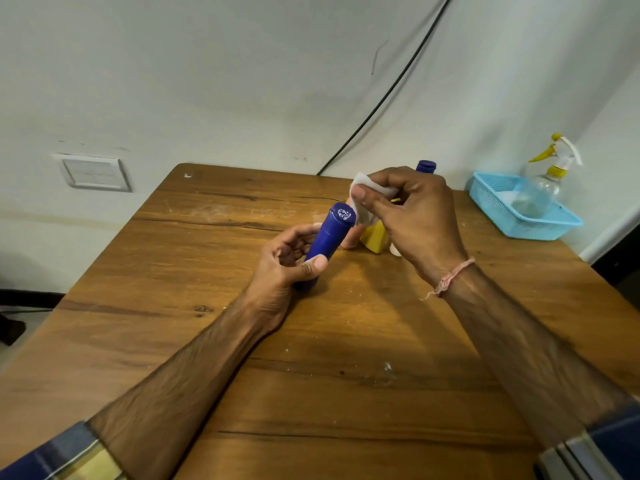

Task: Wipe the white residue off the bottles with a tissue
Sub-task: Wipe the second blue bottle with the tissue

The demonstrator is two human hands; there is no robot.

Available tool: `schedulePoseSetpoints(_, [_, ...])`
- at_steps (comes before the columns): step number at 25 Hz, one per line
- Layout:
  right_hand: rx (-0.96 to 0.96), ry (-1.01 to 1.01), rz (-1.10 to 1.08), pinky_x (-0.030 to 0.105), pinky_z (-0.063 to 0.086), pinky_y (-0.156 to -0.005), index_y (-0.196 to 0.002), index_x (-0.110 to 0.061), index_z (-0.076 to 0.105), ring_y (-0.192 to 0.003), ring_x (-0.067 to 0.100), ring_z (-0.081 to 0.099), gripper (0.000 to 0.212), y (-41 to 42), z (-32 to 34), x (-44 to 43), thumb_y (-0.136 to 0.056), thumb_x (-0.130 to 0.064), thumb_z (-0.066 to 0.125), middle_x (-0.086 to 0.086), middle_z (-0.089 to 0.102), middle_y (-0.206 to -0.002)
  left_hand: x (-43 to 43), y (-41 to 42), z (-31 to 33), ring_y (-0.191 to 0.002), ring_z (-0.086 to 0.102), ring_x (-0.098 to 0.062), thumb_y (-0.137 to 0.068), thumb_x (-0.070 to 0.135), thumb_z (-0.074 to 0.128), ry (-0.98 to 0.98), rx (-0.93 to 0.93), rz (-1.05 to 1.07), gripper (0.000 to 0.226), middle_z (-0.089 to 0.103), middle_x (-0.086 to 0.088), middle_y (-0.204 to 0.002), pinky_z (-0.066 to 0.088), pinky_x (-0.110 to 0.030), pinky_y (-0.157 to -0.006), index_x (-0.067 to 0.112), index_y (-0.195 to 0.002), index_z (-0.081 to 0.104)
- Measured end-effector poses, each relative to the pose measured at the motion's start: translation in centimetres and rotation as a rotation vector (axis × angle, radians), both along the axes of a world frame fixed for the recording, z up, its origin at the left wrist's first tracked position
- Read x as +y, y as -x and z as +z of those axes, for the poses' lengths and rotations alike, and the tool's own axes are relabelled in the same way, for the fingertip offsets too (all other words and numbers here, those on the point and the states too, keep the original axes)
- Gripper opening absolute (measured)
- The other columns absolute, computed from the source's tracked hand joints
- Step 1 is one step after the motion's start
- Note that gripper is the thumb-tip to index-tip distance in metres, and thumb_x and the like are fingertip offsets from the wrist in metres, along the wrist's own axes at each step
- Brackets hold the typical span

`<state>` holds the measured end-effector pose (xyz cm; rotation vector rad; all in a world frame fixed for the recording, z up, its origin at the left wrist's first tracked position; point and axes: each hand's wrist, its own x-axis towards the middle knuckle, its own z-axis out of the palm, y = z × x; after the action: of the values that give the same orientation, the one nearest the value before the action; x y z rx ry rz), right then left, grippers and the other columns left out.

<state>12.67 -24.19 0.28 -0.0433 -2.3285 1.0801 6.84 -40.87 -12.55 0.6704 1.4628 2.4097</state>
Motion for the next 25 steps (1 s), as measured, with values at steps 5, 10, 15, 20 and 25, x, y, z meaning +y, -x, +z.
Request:
schedulePoseSetpoints(5, [0.056,-0.296,-0.065,0.003,0.039,-0.063,-0.1,-0.013,0.077,-0.073,0.003,0.059,0.017,-1.0,0.3,-0.6,-0.089,-0.027,0.076,-0.003,0.069,-0.093,0.1,0.1,-0.2,-0.113,0.06,-0.027,-0.058,0.025,0.088,0.069,0.035,0.047,0.058,0.068,-0.007,-0.121,0.048,-0.047,-0.099,0.025,-0.114,0.073])
schedulePoseSetpoints(10, [0.054,-0.263,-0.014,0.03,0.058,-0.075,-0.094,-0.012,0.079,-0.083,0.015,0.063,0.011,-1.8,-0.8,-2.2,-0.088,-0.02,0.078,0.003,0.07,-0.093,0.0,0.0,-0.4,-0.113,0.06,-0.029,-0.059,0.024,0.089,0.09,0.071,0.108,0.058,0.068,-0.005,-0.119,0.052,-0.053,-0.098,0.024,-0.114,0.071])
schedulePoseSetpoints(15, [0.03,-0.218,0.014,0.017,0.051,-0.067,-0.091,-0.014,0.081,-0.078,0.01,0.062,0.011,-3.0,-1.7,-2.7,-0.085,-0.023,0.08,0.0,0.07,-0.088,0.2,0.4,-0.6,-0.11,0.06,-0.031,-0.062,0.019,0.089,0.013,0.022,0.132,0.061,0.067,-0.013,-0.118,0.05,-0.053,-0.098,0.015,-0.12,0.069])
schedulePoseSetpoints(20, [0.132,-0.122,-0.1,0.011,0.051,-0.064,-0.096,-0.014,0.078,-0.076,-0.001,0.062,0.014,-1.4,-1.0,-1.0,-0.087,-0.024,0.078,-0.005,0.067,-0.09,0.4,-0.2,-0.3,-0.105,0.06,-0.021,-0.058,0.023,0.089,0.076,0.041,0.125,0.061,0.066,-0.007,-0.117,0.053,-0.031,-0.085,0.02,-0.116,0.069])
schedulePoseSetpoints(25, [0.15,-0.262,0.021,0.009,0.046,-0.071,-0.099,-0.01,0.08,-0.081,0.013,0.061,0.014,-1.4,-2.5,-2.4,-0.086,-0.016,0.079,0.004,0.069,-0.09,0.2,-0.3,-0.5,-0.113,0.058,-0.033,-0.058,0.019,0.089,0.084,0.073,0.126,0.066,0.063,-0.014,-0.123,0.056,-0.05,-0.091,0.014,-0.118,0.065])
